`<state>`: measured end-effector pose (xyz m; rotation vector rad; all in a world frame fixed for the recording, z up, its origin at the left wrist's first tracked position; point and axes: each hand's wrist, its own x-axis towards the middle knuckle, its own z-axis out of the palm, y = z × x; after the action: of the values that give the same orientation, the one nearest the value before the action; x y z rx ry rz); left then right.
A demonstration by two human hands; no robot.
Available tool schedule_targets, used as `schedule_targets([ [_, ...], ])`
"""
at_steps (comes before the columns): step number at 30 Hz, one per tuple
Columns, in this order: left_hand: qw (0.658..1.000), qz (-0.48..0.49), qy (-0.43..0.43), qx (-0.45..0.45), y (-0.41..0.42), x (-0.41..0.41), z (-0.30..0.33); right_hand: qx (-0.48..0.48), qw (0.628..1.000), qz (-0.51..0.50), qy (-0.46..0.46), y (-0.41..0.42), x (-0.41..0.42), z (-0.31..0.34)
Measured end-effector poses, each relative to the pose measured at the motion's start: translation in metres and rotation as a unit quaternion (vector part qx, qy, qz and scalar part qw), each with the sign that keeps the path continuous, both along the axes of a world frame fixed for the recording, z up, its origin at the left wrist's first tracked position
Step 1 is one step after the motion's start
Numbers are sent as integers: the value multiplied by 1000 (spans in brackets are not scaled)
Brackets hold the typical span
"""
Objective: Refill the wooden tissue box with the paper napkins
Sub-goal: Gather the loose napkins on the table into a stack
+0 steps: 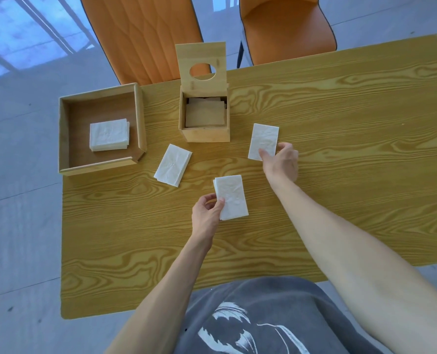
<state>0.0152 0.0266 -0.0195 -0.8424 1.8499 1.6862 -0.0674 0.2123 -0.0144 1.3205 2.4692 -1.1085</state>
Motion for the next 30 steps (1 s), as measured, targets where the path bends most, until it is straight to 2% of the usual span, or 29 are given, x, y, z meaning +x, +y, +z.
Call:
schedule_targets([
  [7, 1000, -5, 0, -3, -2, -1, -1, -9, 1000, -2, -16, 1, -2, -3],
  [15, 1000, -24, 4, 1, -4, -2, 1, -14, 998, 24, 53, 10, 19, -7],
  [20, 999, -31, 4, -4, -5, -2, 3, -106, 988, 7, 114, 11, 51, -4],
  [23, 999, -36, 5, -8, -5, -2, 3, -199, 971, -25, 131, 8, 72, 6],
  [26, 999, -35, 4, -9, -6, -1, 3, -295, 947, -28, 122, 1, 90, 14],
  [30, 999, -31, -1, -6, -6, -2, 3, -343, 935, 2, 89, -17, 103, 11],
])
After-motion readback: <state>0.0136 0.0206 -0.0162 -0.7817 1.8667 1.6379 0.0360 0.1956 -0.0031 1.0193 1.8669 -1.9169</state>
